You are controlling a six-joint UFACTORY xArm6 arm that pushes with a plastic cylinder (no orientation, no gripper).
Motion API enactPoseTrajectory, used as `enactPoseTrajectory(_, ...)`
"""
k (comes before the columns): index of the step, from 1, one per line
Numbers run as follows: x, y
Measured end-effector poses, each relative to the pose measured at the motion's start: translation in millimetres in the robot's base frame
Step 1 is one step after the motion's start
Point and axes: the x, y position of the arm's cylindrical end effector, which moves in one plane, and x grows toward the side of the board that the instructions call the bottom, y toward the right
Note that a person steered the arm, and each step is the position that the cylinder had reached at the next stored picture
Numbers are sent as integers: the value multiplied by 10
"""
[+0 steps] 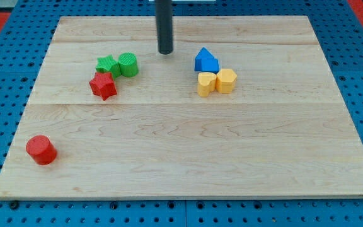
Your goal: Separate green and red stars from green circle
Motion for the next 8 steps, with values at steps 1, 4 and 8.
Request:
enactPoseTrajectory(1,39,-612)
enactPoseTrajectory(4,169,-446)
enactPoseTrajectory(8,436,-1161)
